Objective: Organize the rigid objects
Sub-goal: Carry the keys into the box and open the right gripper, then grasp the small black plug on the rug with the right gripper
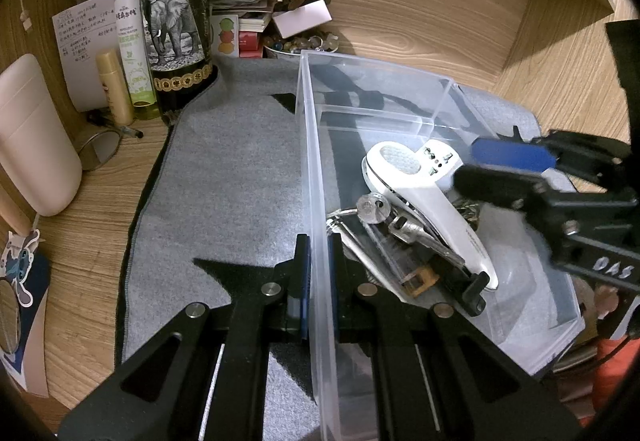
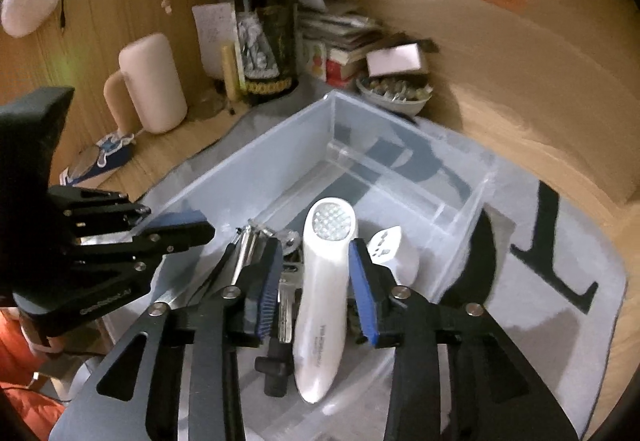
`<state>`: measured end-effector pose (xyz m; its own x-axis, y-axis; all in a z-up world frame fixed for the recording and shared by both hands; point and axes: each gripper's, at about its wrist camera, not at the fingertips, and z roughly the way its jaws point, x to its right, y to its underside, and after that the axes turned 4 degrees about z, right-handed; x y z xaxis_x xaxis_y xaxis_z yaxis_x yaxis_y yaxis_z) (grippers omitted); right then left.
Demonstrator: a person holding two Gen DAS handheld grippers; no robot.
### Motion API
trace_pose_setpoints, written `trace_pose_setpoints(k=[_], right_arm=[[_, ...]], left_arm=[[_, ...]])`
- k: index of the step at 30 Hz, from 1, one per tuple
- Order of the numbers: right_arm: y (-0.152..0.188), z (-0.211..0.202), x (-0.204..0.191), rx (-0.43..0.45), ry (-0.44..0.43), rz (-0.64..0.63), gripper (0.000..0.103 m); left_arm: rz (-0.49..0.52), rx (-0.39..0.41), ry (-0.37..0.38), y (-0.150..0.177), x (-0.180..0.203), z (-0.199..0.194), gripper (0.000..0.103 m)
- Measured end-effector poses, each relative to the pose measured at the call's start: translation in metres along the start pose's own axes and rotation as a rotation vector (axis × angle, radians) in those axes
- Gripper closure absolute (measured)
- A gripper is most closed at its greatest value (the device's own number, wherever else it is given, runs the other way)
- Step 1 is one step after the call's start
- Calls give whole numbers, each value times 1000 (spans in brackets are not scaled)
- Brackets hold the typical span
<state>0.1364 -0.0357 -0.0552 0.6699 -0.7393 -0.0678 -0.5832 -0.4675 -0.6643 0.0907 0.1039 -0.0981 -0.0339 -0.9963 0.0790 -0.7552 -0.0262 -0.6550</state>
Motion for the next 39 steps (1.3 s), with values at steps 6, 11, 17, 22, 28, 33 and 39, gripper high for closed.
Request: trace_pose_setpoints(k=[6, 11, 17, 22, 28, 33, 39], right_arm=[[-1, -27, 14, 78, 50, 23, 49], [2, -51, 34, 126, 113, 68, 48], [17, -67, 66, 127, 192, 147, 37], [43, -55, 86, 60, 242, 203, 32], [78, -29, 106, -42, 252, 277, 33], [97, -8, 109, -106, 291, 276, 48], [98, -11, 110, -81, 248, 292, 80]], left_arm=[[2, 0, 0, 0, 1, 0, 96], [2, 0, -1, 0, 0, 0, 96], [2, 0, -1, 0, 1, 0, 96], [3, -1, -1, 0, 1, 0, 96], [1, -1, -1, 0, 0, 0, 96], [3, -1, -4, 0, 0, 0, 96], [5, -2, -7, 0, 0, 0, 96]])
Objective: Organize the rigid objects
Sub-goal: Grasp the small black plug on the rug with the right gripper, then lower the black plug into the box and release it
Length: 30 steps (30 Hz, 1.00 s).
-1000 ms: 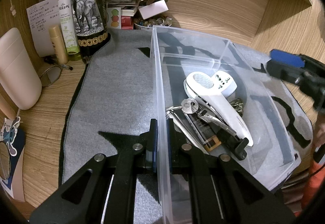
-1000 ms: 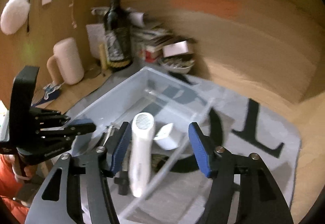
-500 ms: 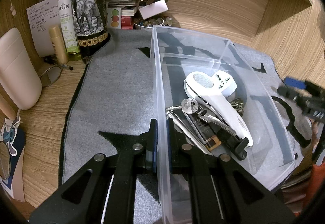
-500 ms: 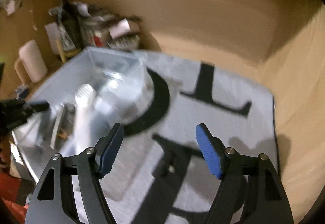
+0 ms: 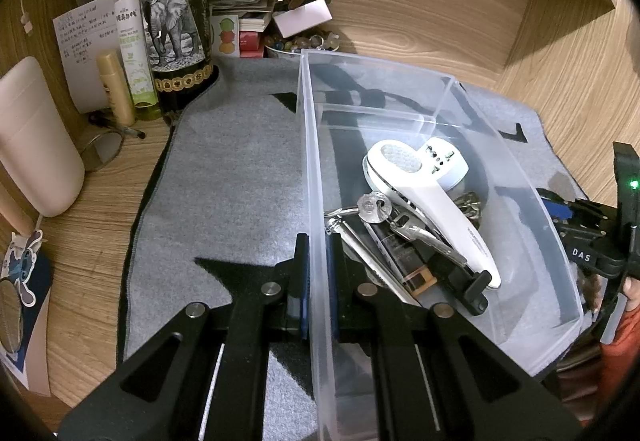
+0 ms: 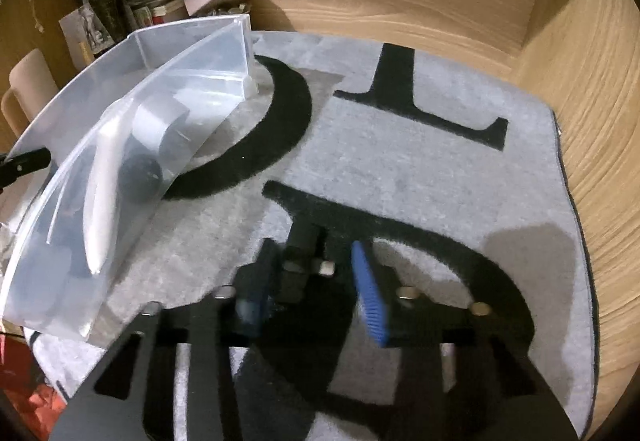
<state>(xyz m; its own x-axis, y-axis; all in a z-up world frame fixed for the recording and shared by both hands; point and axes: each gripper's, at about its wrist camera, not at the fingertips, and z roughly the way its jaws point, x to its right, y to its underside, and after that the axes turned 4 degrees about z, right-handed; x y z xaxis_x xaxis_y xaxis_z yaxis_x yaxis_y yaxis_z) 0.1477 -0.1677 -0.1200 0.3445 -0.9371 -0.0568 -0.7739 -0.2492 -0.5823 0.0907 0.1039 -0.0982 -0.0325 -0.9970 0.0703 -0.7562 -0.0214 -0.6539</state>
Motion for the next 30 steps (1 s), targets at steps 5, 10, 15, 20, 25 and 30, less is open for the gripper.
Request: trace_pose_setpoints(k=[5, 10, 15, 20, 25, 30], right_arm=[[3, -7, -9, 7, 3, -22, 79], [0, -18, -14, 32, -4, -24, 79], [-10, -38, -22, 94, -9, -45, 79], [-24, -57, -32, 166, -25, -70, 79], [-39, -73, -47, 228, -53, -108, 79], [-52, -79, -67, 264, -93, -145, 79]], left_arm=[[0, 0, 0, 0, 0, 0, 96], [0, 0, 0, 0, 0, 0, 96], [-1, 0, 0, 0, 0, 0, 96], [1, -1, -1, 0, 0, 0, 96], [0, 0, 1, 1, 0, 0, 96], [0, 0, 1, 1, 0, 0, 96]])
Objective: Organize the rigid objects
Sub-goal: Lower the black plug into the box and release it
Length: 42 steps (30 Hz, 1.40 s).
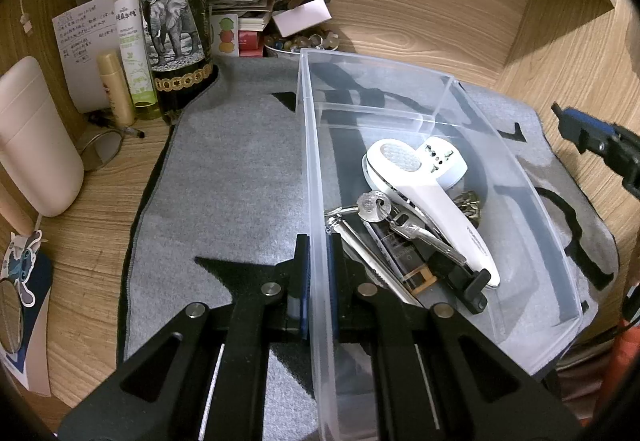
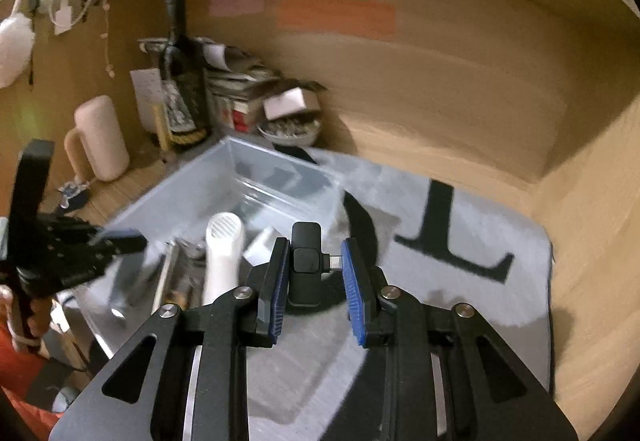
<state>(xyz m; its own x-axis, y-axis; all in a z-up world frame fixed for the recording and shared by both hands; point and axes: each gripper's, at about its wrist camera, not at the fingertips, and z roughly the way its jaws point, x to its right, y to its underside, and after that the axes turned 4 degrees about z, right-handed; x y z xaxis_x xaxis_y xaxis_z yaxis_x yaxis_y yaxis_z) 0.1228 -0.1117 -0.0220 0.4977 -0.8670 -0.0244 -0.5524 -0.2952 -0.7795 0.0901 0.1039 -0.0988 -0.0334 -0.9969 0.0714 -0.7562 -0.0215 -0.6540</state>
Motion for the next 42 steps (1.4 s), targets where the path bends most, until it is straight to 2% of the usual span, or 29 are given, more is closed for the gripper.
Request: trace_pose_setpoints(k=[10, 26, 34, 35, 37, 39, 42], right_arm=[[-11, 19, -35, -13, -97, -68, 79], [10, 81, -80, -254, -195, -189, 79], [10, 83, -82, -270, -192, -191, 79], [10, 82, -82, -273, -190, -192, 78], [10, 80, -81, -266, -187, -191, 67], [9, 77, -79, -249, -184, -179, 61], [7, 69, -73, -226, -187, -155, 61]], left_arm=[[-1, 1, 2, 1, 0, 0, 96], [-4, 3, 5, 0, 2, -1, 96], [-1, 1, 4, 0, 3, 0, 96], [-1, 1, 5, 0, 2, 0, 96], [-2, 1, 5, 0, 3, 0, 96], [1, -1, 6, -1, 3, 0, 96], [4, -8, 7, -2, 3, 0, 96]])
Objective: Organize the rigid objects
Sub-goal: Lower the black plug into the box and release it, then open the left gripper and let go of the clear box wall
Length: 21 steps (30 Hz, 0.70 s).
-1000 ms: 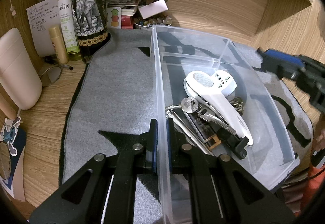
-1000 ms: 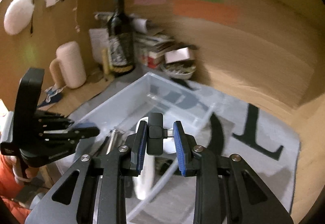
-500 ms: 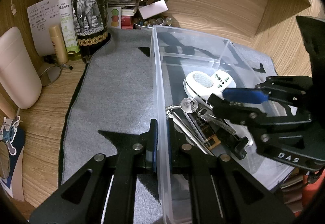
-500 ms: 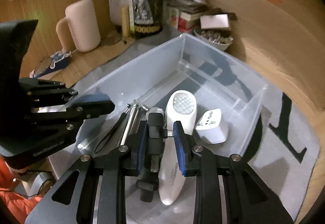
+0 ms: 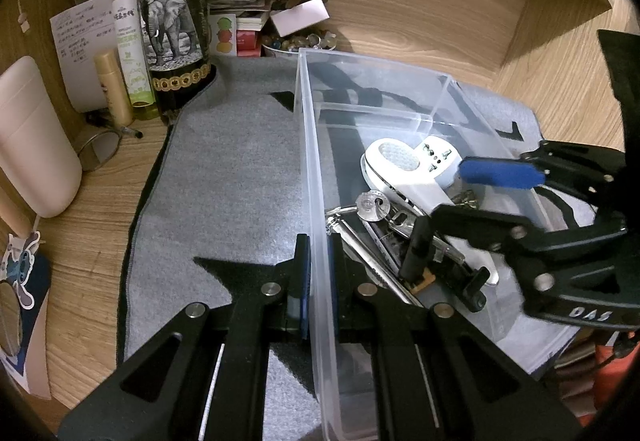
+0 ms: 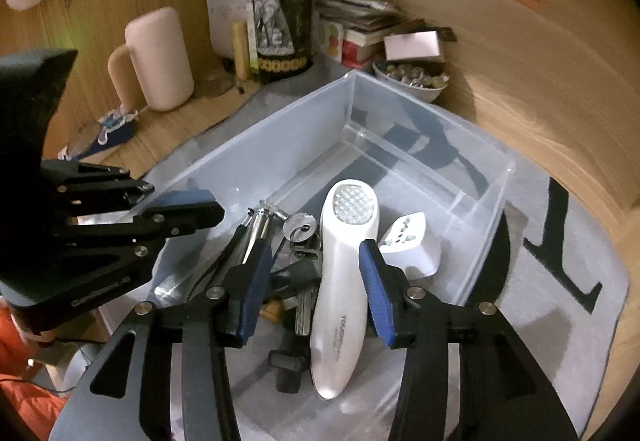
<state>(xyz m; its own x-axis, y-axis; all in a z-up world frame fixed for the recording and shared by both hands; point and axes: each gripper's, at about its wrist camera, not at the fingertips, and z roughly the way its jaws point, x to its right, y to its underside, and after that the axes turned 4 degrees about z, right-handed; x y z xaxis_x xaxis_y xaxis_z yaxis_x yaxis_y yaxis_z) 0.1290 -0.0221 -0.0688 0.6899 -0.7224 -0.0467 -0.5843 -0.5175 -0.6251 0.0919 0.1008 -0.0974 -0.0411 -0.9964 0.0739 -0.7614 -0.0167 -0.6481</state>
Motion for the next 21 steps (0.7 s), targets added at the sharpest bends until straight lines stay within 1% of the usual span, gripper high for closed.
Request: trace_pose_setpoints(k=[2, 3, 4, 5, 6, 7, 8, 9, 10, 11, 13, 14, 16, 20, 21], right_arm=[[1, -7, 4, 17, 4, 18, 60], [1, -10, 6, 26, 3, 28, 56], [2, -15, 9, 38, 5, 39, 46], [4, -19, 11, 54, 11, 50, 42], [5, -25, 13, 75, 20, 62, 35], [7, -31, 15, 95, 28, 72, 34], [8, -38, 17, 113, 33, 83, 34], [9, -42, 19, 124, 36, 91, 34], [11, -49, 22, 139, 42, 102, 32], [13, -54, 24, 152, 49, 110, 31], [17, -67, 28, 185, 67, 133, 22], [18, -72, 29, 202, 76, 140, 21], [23, -86, 30, 239, 96, 151, 20], [31, -110, 32, 297, 127, 165, 16], [34, -116, 33, 313, 134, 170, 13]], left_arm=[[8, 5, -9, -1, 1, -2, 96], [14, 14, -19, -2, 1, -5, 96], [19, 22, -26, -3, 2, -8, 96], [21, 30, -31, -4, 3, -11, 95], [21, 42, -42, -5, 3, -16, 92], [24, 55, -49, -7, 3, -21, 85], [25, 66, -55, -8, 4, -25, 82], [29, 81, -61, -9, 5, -30, 74], [35, 97, -66, -10, 7, -35, 70], [41, 111, -70, -11, 8, -40, 69], [58, 144, -74, -12, 14, -52, 62], [66, 162, -75, -12, 18, -57, 59], [84, 205, -79, -13, 26, -69, 48], [121, 280, -77, -12, 45, -90, 37], [128, 299, -73, -12, 50, -96, 32]])
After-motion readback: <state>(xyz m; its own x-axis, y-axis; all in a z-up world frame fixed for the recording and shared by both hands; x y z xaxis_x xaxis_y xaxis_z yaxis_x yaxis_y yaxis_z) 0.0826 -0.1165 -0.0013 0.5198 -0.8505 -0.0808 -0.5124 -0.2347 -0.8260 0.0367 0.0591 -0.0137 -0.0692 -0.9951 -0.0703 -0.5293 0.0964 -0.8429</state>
